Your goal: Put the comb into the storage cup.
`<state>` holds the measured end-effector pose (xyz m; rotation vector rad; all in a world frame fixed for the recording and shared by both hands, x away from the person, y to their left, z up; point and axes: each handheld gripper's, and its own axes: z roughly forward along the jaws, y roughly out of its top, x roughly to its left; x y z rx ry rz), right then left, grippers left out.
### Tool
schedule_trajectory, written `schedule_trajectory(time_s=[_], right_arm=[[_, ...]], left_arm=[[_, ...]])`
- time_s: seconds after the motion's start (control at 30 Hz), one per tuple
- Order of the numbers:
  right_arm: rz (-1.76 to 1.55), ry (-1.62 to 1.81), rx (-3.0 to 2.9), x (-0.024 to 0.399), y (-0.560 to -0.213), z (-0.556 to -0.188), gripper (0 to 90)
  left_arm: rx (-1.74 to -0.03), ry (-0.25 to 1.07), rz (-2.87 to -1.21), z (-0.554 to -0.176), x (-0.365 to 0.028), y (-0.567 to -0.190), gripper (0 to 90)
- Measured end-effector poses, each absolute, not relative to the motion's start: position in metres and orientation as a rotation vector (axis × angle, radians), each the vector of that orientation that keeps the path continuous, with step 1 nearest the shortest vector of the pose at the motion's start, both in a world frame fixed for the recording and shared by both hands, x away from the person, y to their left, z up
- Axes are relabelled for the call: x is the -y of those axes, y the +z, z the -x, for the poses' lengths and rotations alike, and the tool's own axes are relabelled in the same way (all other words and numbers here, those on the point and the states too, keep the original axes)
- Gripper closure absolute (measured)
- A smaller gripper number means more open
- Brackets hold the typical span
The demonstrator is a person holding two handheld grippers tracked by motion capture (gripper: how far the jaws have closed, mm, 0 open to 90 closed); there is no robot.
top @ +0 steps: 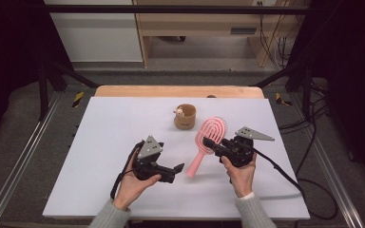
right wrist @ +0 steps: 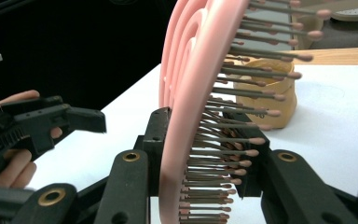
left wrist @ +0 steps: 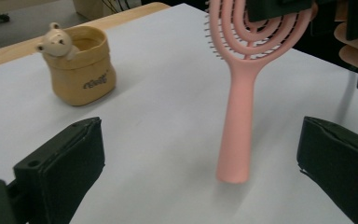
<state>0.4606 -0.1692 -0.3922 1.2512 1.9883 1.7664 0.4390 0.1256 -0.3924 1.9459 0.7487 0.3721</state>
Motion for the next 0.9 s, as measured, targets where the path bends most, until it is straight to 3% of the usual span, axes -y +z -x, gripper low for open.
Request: schedule_trajectory(time_s=[0.9], right_arm=[[-1.245, 1.712, -1.984, 0.172, -0.382, -0.470, 63.8]], left_arm=[[-0.882, 0.405, -1.901, -0.443, -0.213, -0.420, 0.4]])
